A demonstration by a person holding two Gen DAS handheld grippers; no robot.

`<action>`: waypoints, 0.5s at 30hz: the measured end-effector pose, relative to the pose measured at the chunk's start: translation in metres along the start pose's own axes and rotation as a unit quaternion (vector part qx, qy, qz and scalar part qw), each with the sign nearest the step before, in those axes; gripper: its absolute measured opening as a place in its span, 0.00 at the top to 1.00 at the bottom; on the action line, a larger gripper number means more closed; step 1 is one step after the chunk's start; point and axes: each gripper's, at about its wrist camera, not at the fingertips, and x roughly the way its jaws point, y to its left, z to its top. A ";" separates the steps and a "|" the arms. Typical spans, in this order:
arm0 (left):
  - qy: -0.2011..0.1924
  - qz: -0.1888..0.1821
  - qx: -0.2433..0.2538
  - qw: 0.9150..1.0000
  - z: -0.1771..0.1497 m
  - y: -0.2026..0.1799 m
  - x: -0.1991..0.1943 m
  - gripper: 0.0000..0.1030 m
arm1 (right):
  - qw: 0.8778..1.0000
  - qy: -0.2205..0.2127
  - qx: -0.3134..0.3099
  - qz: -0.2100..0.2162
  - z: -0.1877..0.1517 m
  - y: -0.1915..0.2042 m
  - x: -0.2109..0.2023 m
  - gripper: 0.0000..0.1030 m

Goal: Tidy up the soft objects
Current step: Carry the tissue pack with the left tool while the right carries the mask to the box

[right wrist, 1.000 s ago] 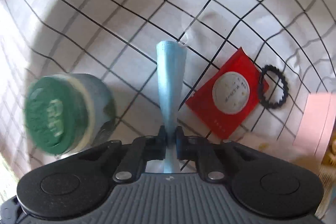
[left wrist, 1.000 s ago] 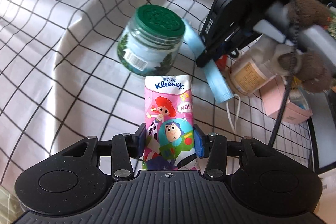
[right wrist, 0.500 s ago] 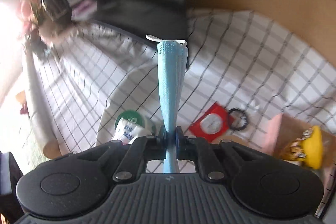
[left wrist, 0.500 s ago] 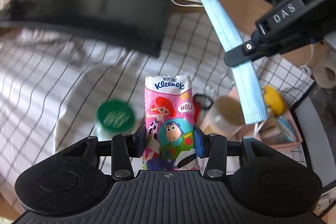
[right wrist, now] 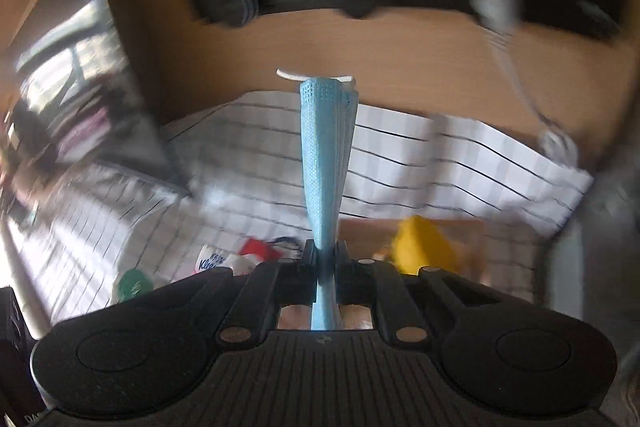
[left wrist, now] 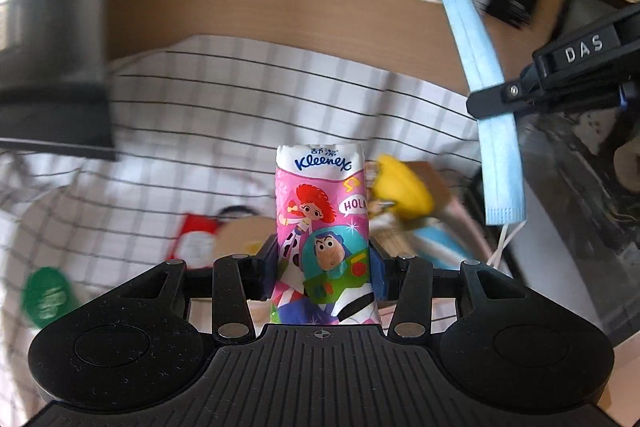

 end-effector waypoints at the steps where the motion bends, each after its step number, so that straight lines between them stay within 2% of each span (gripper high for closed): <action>1: 0.002 -0.009 0.001 1.000 0.001 -0.006 0.007 0.53 | 1.000 0.000 0.013 -0.007 -0.003 -0.011 0.003 0.92; 7: 0.002 -0.059 -0.009 0.998 -0.002 -0.023 0.050 0.52 | 0.998 -0.003 0.042 -0.054 -0.027 -0.045 0.027 0.92; 11: -0.009 -0.078 -0.029 0.997 0.010 -0.032 0.083 0.52 | 0.996 0.027 0.068 -0.040 -0.038 -0.060 0.062 0.92; 13: 0.006 -0.085 -0.033 0.996 0.019 -0.035 0.104 0.50 | 0.995 0.035 0.083 -0.047 -0.044 -0.065 0.080 0.92; 15: 0.040 -0.081 -0.034 0.995 0.026 -0.034 0.125 0.49 | 0.993 0.039 0.099 -0.051 -0.050 -0.073 0.095 0.92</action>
